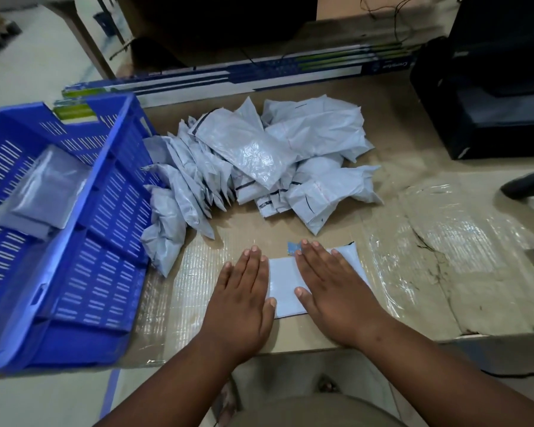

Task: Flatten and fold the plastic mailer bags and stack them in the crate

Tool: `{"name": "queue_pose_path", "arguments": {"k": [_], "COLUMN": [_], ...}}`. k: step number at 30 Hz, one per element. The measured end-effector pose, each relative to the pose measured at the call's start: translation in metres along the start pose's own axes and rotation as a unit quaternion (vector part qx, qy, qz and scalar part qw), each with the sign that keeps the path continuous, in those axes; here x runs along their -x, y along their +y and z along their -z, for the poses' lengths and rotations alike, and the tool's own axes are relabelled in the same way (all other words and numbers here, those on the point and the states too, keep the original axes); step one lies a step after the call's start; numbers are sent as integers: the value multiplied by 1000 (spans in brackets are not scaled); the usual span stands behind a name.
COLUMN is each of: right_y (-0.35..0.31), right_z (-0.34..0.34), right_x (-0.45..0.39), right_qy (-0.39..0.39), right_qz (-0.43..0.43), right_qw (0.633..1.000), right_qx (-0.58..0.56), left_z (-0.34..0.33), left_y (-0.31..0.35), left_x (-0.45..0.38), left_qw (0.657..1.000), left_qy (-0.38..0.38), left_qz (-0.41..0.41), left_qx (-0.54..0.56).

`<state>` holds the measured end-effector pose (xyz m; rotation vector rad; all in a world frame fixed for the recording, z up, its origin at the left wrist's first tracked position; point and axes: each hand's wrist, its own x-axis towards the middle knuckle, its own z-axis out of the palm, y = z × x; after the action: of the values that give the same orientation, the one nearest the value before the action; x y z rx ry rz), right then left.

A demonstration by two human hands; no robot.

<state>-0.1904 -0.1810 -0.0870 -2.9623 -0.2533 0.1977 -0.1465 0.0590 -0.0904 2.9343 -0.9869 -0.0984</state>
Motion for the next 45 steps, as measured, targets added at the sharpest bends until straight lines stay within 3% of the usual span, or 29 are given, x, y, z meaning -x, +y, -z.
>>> {"name": "queue_pose_path", "arguments": {"k": [5,9,13,16,19,26,36,38,41,45], "right_y": [33,33,28,11,3,34,71,73,64,41], "right_z": [12,21,30,35,20,5,25,30,36,21], "right_x": [16,16,14,10,9,17,37,40,46,45], "right_qy": [-21,-48,-2,43,5,9,-52,-42,42,26], "right_qz": [-42,-35,-46,11,53,19,-44,-39,18,84], "right_qw": [999,998,999,999,997,999,998,998,999,996], "right_qx": [6,3,7,-14,-56,-28,-2,-11,-3,18], "left_z": [3,16,23,10,4,-4,11,17,21,13], "left_y": [3,16,54,69,62,46,7,16,36,57], "left_x": [1,-6,-30,-34,-34,-31,-4,-4,5,15], "left_qw": [999,999,1000,1000,1000,1000,997,997,1000,1000], "left_qy": [-25,2,2,-11,-15,0,-34,-33,12,13], "left_qz": [23,25,5,16,4,-22,63,64,15,-10], "left_qx": [-10,-20,27,12,9,0,13,15,11,14]}}
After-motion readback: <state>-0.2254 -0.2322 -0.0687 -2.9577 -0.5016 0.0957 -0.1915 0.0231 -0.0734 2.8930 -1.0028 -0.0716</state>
